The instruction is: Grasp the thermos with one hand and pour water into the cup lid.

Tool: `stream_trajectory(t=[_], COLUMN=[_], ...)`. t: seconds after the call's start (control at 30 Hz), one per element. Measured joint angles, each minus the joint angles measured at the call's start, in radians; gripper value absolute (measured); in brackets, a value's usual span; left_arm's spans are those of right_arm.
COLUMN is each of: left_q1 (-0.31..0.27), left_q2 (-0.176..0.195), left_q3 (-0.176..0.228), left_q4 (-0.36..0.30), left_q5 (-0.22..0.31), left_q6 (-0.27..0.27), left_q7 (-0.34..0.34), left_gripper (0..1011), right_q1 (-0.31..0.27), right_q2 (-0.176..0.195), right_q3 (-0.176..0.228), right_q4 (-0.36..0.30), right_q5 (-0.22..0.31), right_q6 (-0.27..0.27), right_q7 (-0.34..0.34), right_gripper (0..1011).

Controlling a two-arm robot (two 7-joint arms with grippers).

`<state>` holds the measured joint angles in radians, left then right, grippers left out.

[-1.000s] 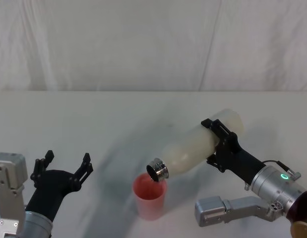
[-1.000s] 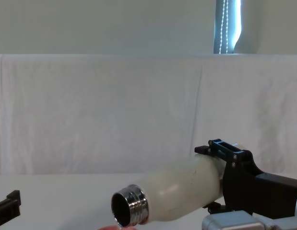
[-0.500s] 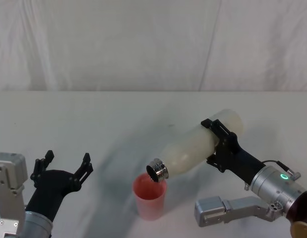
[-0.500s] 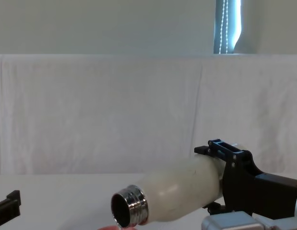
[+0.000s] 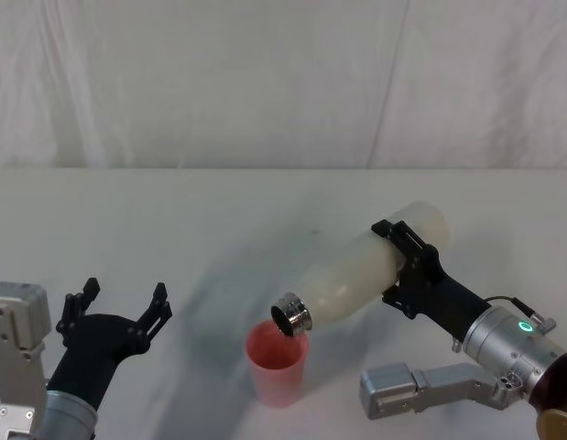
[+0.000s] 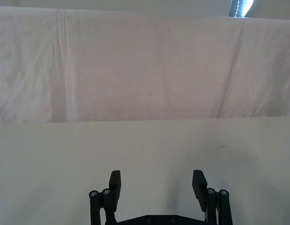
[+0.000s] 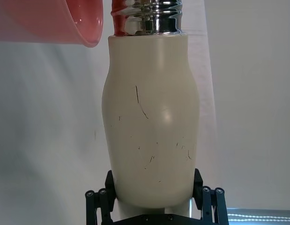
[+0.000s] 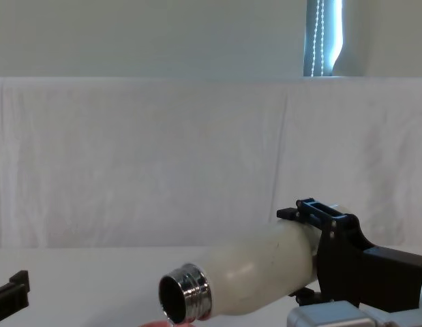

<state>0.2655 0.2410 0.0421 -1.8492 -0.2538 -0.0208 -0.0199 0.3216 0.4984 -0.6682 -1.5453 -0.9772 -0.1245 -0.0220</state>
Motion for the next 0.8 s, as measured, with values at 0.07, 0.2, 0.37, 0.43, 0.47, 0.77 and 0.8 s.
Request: stream_trajectory(t=[0.07,0.2,0.37,0.43,0.47,0.77,0.8], left_q1=[0.000,0.000,0.000,0.000,0.000,0.000,0.000], left_q2=[0.000,0.000,0.000,0.000,0.000,0.000,0.000], left_q3=[0.000,0.000,0.000,0.000,0.000,0.000,0.000], left_q4=[0.000,0.000,0.000,0.000,0.000,0.000,0.000], left_q5=[0.000,0.000,0.000,0.000,0.000,0.000,0.000], left_q6=[0.000,0.000,0.000,0.000,0.000,0.000,0.000], left_q7=[0.000,0.000,0.000,0.000,0.000,0.000,0.000], left_gripper=[1001,1001,1001,1001,1001,1001,1001], right_q1=[0.000,0.000,-0.001,-0.001,-0.001,-0.001,-0.002], right_q2=[0.000,0.000,0.000,0.000,0.000,-0.001,-0.001], right_q3=[0.000,0.001,0.001,0.001,0.002,0.002,0.003], right_q4=[0.000,-0.001,-0.001,-0.001,-0.001,-0.002,-0.002], right_q5=[0.000,0.000,0.002,0.002,0.003,0.004,0.005], right_q6=[0.001,0.002,0.002,0.002,0.001,0.001,0.001], right_q7=[0.000,0.001,0.003,0.004,0.004,0.005,0.005], right_gripper=[962,962,962,962,962,962,962])
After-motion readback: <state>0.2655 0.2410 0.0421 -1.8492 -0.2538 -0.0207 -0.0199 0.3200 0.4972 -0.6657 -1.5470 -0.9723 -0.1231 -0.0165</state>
